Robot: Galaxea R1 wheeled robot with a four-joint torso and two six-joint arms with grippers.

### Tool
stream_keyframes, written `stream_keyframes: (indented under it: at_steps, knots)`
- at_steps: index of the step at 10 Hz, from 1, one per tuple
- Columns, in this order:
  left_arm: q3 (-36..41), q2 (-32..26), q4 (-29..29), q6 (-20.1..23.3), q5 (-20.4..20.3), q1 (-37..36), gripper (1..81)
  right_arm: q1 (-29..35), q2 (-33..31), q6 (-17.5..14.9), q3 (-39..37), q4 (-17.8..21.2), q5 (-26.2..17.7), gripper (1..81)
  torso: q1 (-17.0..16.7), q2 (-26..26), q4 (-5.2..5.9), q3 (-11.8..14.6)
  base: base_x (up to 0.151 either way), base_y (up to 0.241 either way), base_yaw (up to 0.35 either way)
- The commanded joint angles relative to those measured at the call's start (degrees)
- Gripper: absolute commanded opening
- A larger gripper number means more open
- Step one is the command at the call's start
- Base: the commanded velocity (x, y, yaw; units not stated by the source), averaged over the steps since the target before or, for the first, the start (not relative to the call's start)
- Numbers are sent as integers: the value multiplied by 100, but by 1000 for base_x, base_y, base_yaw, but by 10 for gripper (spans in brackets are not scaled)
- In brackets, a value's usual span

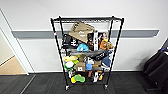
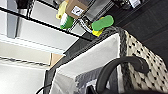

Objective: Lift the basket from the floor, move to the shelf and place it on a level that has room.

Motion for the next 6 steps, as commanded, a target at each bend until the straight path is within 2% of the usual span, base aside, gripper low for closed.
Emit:
stream_keyframes:
  at_steps: [1, 2, 3, 4, 5, 6]
  knots:
    - [428, -107, -73, -33, 40, -627, 10, 583, -126, -15, 409, -94, -147, 10, -345, 536, 31, -24, 0, 0, 0]
    - [436, -115, -73, -33, 40, -627, 10, 583, -117, -15, 392, -94, -147, 10, -465, 715, -100, 79, 0, 0, 0]
    - [436, -125, -73, -33, 40, -627, 10, 600, -117, -15, 383, -94, -147, 10, -568, 863, -177, 105, 0, 0, 0]
    - [471, -185, -73, -24, 31, -584, 10, 626, -108, -7, 374, -94, -165, 10, -673, 1016, -197, 253, 0, 0, 0]
    - [542, -265, -73, -15, -75, -497, 10, 679, -73, 2, 330, -94, -235, 10, -811, 1231, -199, 274, 0, 0, 0]
    - [639, -379, -73, -15, -363, -355, 10, 697, -12, 3, 295, -111, -253, 10, -935, 1430, -199, 371, 0, 0, 0]
